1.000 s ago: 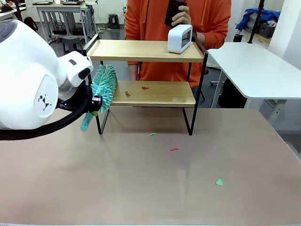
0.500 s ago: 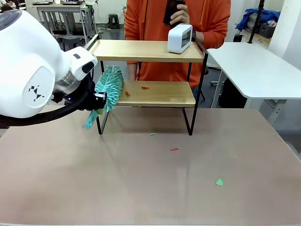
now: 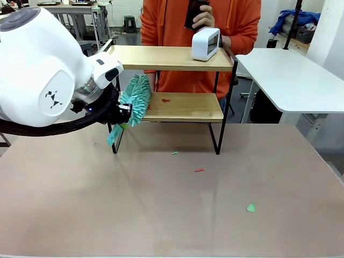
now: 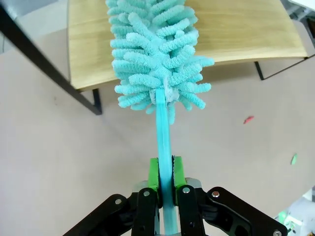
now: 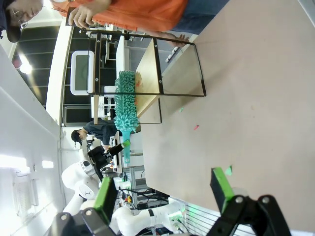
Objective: Clean the shelf.
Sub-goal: Clean the remaining tier of the Shelf with the Duster once objects are removed.
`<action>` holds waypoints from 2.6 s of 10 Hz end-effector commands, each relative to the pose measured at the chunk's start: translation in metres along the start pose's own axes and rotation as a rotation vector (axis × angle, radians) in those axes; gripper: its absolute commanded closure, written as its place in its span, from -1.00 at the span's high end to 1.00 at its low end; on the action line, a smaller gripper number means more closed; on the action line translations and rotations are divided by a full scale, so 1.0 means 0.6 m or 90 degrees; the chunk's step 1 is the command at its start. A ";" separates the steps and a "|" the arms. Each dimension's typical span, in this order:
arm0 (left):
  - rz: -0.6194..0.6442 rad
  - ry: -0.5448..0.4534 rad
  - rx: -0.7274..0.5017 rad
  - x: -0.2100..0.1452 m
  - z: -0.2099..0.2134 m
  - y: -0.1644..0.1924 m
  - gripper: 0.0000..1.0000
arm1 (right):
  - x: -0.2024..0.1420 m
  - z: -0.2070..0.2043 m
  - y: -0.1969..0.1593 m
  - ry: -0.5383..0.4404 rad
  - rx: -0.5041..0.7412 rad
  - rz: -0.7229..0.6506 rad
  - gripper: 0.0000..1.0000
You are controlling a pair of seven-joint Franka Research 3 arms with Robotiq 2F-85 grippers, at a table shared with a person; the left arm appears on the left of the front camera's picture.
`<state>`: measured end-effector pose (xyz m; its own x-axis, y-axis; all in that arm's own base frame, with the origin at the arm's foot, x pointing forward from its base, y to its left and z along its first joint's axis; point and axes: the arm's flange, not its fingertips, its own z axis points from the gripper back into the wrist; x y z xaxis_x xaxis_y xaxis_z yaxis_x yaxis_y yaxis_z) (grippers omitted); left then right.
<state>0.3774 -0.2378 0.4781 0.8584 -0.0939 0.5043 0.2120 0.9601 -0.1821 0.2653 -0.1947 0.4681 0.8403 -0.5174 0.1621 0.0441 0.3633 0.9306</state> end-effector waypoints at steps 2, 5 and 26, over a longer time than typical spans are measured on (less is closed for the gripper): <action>-0.069 0.053 -0.046 0.008 0.002 -0.010 -0.75 | 0.001 -0.005 0.000 -0.008 0.019 0.016 1.00; -0.132 0.084 -0.066 0.006 0.003 -0.016 -0.75 | 0.001 -0.005 0.000 -0.008 0.019 0.016 1.00; -0.008 -0.160 -0.599 -0.157 0.459 0.490 -0.75 | 0.001 -0.005 0.000 -0.008 0.019 0.016 1.00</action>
<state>0.2198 0.1368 0.6196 0.7601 -0.2260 0.6093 0.6494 0.2978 -0.6997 0.2655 -0.1947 0.4678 0.8410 -0.5167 0.1607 0.0454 0.3633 0.9306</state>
